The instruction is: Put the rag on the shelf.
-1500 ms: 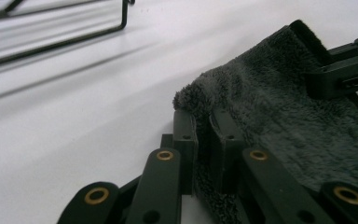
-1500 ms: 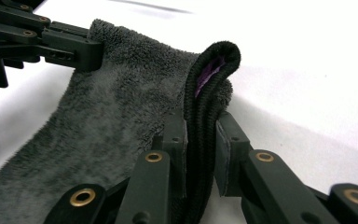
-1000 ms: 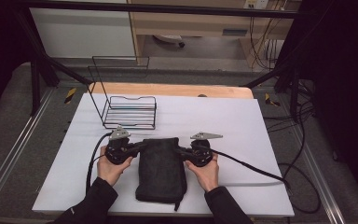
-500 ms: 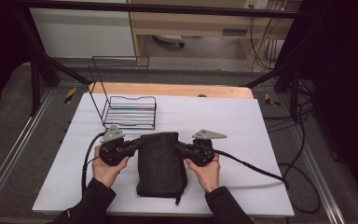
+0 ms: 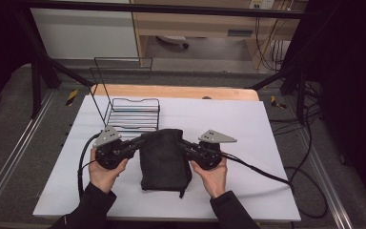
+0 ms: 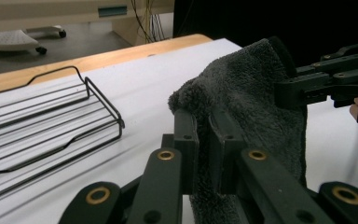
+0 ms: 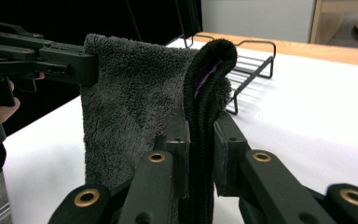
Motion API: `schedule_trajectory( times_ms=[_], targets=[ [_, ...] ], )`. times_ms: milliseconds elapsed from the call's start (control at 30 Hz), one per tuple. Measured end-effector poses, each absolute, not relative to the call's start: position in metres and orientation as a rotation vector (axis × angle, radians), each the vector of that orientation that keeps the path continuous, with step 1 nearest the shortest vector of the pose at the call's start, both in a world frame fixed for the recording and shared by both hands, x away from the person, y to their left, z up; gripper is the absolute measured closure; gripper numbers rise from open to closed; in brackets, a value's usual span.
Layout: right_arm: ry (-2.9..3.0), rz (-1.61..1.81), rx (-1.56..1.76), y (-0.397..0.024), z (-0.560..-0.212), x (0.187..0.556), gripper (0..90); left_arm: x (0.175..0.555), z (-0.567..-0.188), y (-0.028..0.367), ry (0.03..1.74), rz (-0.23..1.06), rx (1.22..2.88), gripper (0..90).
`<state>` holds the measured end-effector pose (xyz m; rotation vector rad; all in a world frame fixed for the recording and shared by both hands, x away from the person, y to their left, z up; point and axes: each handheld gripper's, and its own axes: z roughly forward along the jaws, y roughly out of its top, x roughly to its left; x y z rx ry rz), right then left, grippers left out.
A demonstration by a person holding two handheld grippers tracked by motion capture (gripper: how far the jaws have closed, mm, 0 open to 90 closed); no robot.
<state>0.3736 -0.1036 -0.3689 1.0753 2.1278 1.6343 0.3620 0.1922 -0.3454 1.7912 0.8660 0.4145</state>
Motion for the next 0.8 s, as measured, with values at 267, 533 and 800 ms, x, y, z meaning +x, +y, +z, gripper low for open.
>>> schedule_trajectory(
  times_ms=[267, 533, 800],
  targets=[
    [2.081, 1.657, 1.028, -0.105, -0.357, 0.369, 79.5, 0.356, -0.334, 0.194, 0.842, 0.445, 1.754, 82.8],
    [2.024, 1.675, 0.977, -0.102, -0.342, 0.366, 79.5, 0.355, -0.321, 0.197, 0.82, 0.486, 1.717, 82.8],
    [1.958, 1.692, 0.927, -0.094, -0.326, 0.368, 79.6, 0.358, -0.307, 0.205, 0.81, 0.513, 1.67, 82.8]
  ],
)
